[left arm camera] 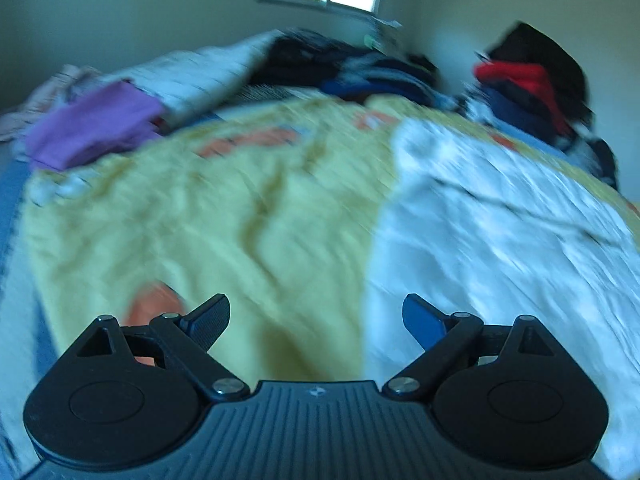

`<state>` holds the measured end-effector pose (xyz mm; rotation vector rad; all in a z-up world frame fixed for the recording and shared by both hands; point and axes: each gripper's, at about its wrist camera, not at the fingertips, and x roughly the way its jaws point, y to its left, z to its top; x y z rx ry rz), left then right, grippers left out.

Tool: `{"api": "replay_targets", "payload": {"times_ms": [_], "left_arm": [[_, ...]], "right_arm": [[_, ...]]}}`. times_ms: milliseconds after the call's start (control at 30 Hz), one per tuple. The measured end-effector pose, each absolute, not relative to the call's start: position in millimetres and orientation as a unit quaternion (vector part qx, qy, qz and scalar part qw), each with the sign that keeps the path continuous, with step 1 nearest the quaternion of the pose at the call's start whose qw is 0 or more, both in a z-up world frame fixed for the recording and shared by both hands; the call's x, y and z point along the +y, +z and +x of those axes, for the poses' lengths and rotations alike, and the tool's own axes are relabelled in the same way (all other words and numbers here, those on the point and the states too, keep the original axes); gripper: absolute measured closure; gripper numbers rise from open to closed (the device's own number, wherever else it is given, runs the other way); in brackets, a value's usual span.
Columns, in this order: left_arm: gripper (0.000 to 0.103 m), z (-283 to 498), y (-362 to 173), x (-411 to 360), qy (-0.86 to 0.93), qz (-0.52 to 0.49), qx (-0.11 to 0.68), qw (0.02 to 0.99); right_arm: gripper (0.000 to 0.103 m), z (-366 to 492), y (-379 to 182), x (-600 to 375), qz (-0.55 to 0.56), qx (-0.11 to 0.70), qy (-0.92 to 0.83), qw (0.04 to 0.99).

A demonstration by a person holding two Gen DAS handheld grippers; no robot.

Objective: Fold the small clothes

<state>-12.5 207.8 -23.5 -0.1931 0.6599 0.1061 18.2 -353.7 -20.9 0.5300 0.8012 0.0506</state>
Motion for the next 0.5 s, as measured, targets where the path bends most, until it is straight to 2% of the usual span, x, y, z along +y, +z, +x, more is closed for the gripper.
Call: {"api": "replay_targets", "payload": {"times_ms": [233, 500], "left_arm": [[0.008, -17, -42, 207, -0.018, -0.177, 0.369, 0.912], [0.008, -23, -39, 227, -0.108, -0.314, 0.417, 0.846]], "right_arm": [[0.002, 23, -48, -326, 0.275, 0.439, 0.063, 0.853], [0.001, 3, -50, -328, 0.337, 0.438, 0.102, 0.827]]}}
